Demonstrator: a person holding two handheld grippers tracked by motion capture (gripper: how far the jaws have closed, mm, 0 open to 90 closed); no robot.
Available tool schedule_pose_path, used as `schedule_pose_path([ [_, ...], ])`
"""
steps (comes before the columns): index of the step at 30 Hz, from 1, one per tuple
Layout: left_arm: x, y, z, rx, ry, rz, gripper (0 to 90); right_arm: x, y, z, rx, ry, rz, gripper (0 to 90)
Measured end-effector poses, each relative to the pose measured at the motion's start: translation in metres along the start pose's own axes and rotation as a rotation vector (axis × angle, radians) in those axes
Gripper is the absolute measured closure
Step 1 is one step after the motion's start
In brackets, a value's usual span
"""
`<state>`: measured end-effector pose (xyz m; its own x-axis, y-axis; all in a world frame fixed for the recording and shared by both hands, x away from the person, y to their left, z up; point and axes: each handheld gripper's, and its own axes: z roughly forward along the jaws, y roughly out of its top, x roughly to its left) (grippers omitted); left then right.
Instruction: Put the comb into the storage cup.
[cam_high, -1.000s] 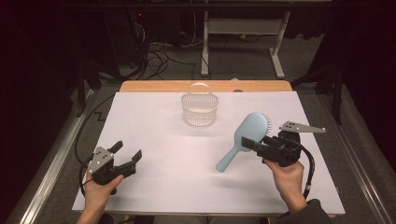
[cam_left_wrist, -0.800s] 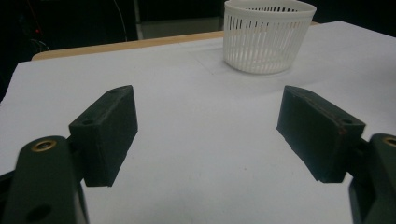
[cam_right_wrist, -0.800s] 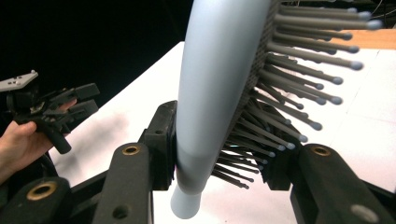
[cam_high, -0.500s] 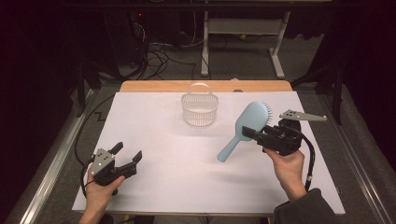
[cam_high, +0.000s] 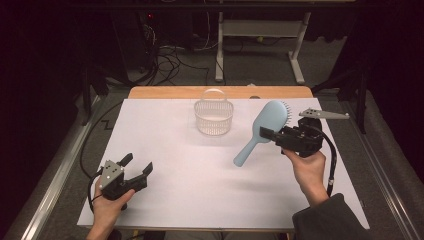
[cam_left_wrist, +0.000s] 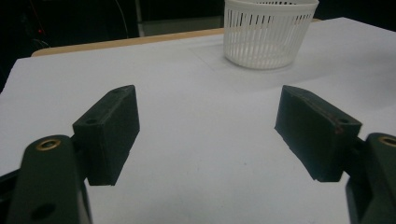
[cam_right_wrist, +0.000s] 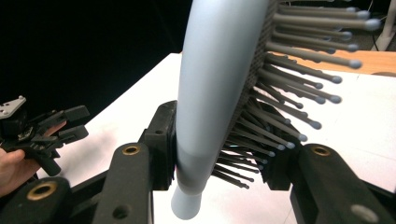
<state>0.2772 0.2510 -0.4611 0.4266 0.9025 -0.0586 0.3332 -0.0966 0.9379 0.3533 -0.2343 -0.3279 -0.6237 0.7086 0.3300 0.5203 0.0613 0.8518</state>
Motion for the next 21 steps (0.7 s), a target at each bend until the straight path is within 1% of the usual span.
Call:
schedule_pose_path([
  [4,0.0,0.0,0.0,-0.002,0.001,-0.003,22.8,0.001,0.006,0.001,-0.003,0.001,0.0,56.2],
  [12,0.0,-0.001,-0.001,-0.004,0.001,-0.006,23.0,0.003,0.021,0.009,-0.001,-0.001,-0.024,56.2],
  [21,-0.001,-0.001,-0.001,-0.004,-0.009,-0.014,23.1,0.006,0.038,0.016,0.002,-0.004,-0.033,56.2],
])
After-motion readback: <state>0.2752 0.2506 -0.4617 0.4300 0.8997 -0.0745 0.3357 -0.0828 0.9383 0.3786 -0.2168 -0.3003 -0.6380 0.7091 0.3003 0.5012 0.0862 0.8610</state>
